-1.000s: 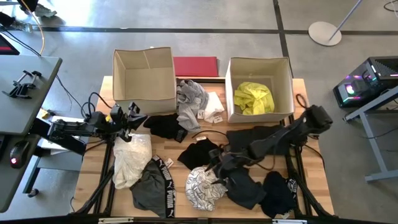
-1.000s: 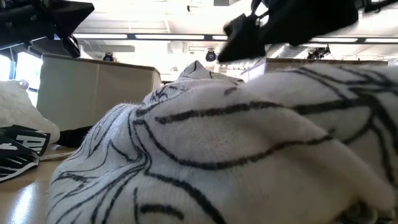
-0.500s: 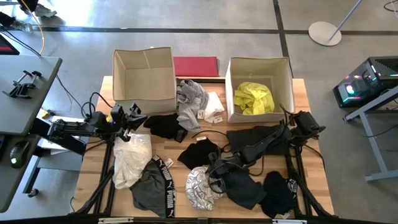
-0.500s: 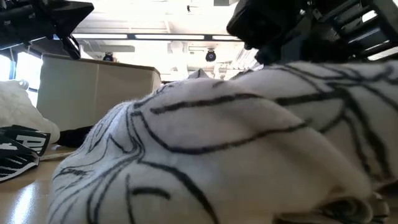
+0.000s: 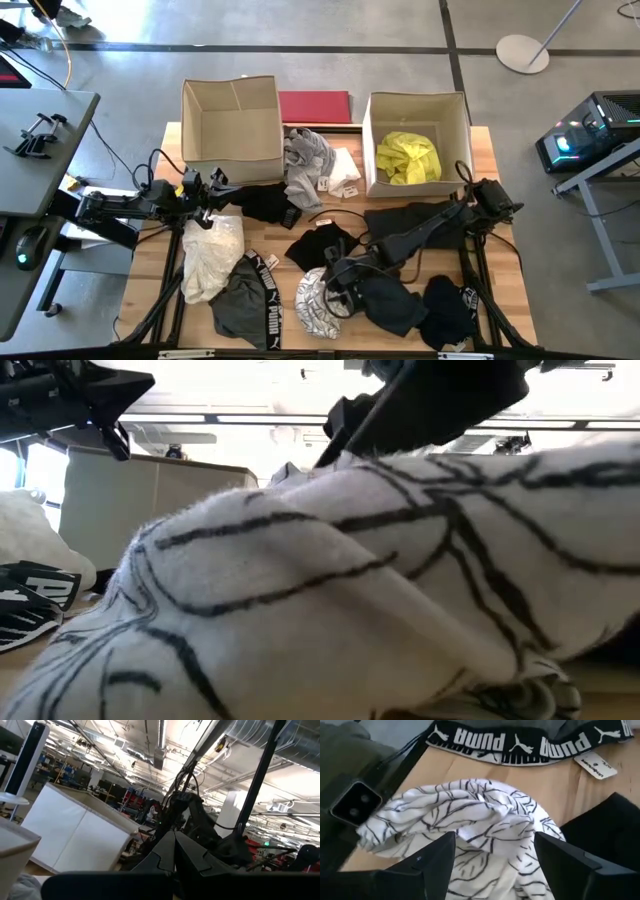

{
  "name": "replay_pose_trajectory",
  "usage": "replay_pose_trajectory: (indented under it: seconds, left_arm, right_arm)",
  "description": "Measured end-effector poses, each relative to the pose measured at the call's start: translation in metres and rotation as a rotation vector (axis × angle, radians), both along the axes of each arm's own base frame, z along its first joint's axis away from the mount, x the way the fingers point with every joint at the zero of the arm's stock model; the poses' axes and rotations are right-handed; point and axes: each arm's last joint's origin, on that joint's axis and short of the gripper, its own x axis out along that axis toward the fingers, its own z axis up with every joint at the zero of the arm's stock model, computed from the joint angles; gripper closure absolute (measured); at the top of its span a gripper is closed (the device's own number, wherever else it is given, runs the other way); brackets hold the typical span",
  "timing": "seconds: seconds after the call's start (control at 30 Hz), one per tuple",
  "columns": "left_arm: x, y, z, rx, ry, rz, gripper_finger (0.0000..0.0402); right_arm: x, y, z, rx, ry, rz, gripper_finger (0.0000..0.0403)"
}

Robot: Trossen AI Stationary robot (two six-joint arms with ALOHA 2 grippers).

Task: Sort clothes
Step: Put the white polo shirt into the right laundry organizer

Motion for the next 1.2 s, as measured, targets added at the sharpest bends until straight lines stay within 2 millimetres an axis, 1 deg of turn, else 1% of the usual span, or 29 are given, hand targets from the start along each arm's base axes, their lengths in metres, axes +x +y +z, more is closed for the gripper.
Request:
replay_pose_trajectory:
  seconds: [0.13,0.33,0.43,0.53,0.63,0.7,0.77,0.87,0.9,0.93,1.0,1.07,1.13,1.2]
  left_arm:
    - [0.000,0.000,0.000,0.000,0.000,0.000,0.0401]
    - [0.000,0.000,0.000,0.000,0.001,0.000,0.0401]
    - [0.000,0.000,-0.001,0.000,0.007,0.000,0.0401]
    - [0.000,0.000,-0.001,0.000,0.008,0.000,0.0401]
    - [0.000,0.000,-0.001,0.000,0.008,0.000,0.0402]
    - [0.000,0.000,-0.001,0.000,0.007,0.000,0.0402]
    - [0.000,0.000,-0.001,-0.005,0.007,-0.002,0.0402]
    - [0.000,0.000,-0.001,-0.015,0.007,-0.005,0.0401]
    - [0.000,0.000,-0.001,-0.015,0.009,-0.005,0.0401]
    - [0.000,0.000,-0.001,-0.016,0.010,-0.006,0.0402]
    - [0.001,0.000,-0.002,-0.015,0.019,-0.005,0.0402]
    - [0.001,0.000,-0.002,-0.015,0.024,-0.005,0.0402]
    - [0.001,0.000,-0.002,-0.018,0.023,-0.006,0.0402]
    - [0.001,0.000,-0.002,-0.023,0.022,-0.008,0.0401]
  right_arm:
    - [-0.005,-0.002,-0.007,-0.054,0.022,0.045,0.0144]
    - [-0.011,-0.004,-0.018,-0.063,0.053,0.047,0.0144]
    - [-0.011,-0.006,-0.032,-0.081,0.058,0.052,0.0144]
    - [-0.005,-0.009,-0.050,-0.063,0.089,0.041,0.0150]
    - [0.001,-0.014,-0.060,0.006,0.112,0.030,0.0184]
    - [0.004,-0.018,-0.062,0.035,0.121,0.024,0.0227]
    - [0.005,-0.020,-0.062,0.037,0.120,0.021,0.0280]
    - [0.008,-0.024,-0.047,0.047,0.104,0.017,0.0366]
    - [0.008,-0.024,-0.040,0.055,0.091,0.026,0.0383]
    - [0.009,-0.025,-0.029,0.066,0.063,0.028,0.0390]
    - [0.008,-0.027,0.001,0.072,-0.019,0.026,0.0387]
    - [0.000,-0.030,0.042,0.043,-0.125,0.006,0.0392]
    - [-0.017,-0.035,0.081,-0.034,-0.207,-0.057,0.0399]
    - [-0.038,-0.043,0.117,-0.136,-0.289,-0.183,0.0398]
